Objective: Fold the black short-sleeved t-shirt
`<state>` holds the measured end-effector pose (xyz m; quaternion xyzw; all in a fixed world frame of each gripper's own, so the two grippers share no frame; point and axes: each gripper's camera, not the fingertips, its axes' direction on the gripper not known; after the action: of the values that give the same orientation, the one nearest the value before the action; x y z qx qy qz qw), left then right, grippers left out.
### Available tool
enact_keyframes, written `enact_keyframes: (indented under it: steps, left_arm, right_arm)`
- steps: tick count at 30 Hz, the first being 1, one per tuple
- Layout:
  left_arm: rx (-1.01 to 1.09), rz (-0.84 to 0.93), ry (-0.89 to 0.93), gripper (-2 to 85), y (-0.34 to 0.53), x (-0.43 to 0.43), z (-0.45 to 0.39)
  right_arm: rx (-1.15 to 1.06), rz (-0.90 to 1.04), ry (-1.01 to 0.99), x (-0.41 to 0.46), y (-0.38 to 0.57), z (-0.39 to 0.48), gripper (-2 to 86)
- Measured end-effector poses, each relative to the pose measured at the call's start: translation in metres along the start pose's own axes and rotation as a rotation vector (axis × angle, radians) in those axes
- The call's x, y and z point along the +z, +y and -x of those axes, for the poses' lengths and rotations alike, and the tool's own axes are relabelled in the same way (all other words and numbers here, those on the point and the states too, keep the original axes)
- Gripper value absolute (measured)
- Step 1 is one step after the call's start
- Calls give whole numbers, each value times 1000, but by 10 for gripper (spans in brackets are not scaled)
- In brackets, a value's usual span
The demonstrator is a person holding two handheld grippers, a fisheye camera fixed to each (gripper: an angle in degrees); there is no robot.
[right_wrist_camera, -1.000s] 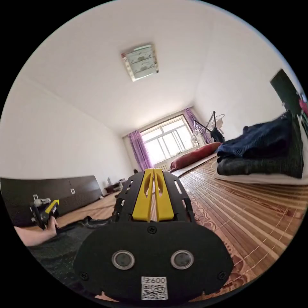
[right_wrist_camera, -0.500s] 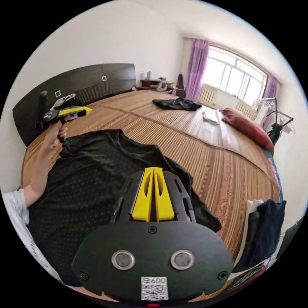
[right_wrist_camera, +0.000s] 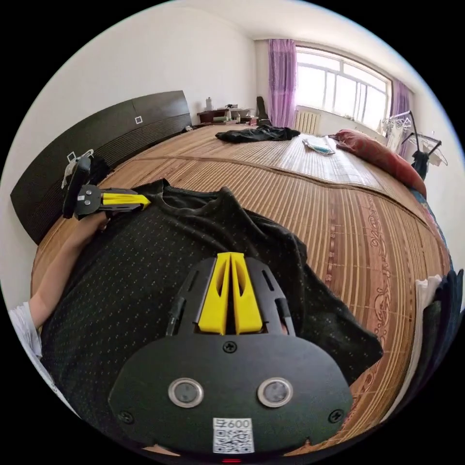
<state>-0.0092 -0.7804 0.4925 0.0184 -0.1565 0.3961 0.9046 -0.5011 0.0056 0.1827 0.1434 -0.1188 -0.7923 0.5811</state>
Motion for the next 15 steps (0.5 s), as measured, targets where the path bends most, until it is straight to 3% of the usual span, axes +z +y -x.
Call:
enact_keyframes:
  steps: [2, 3, 5, 7, 11, 15]
  left_arm:
    - [-37, -8, 74, 0, 0, 6, 22]
    - [-68, -12, 136, 0, 0, 10, 38]
    - [-116, -18, 238, 0, 1, 19, 65]
    - [-151, -26, 318, 0, 3, 27, 85]
    - [-124, -25, 278, 0, -1, 33, 90]
    - [-108, -25, 262, 0, -5, 40, 97]
  right_arm:
    - [98, -231, 25, -31, 6, -17, -8]
    - [97, -226, 41, -31, 4, -20, -8]
    - [71, 63, 134, 12, -10, -34, -8]
    - [72, 184, 154, 33, -16, -44, -8]
    - [176, 12, 633, 9, -15, -46, -8]
    - [100, -157, 406, -17, -14, -44, -8]
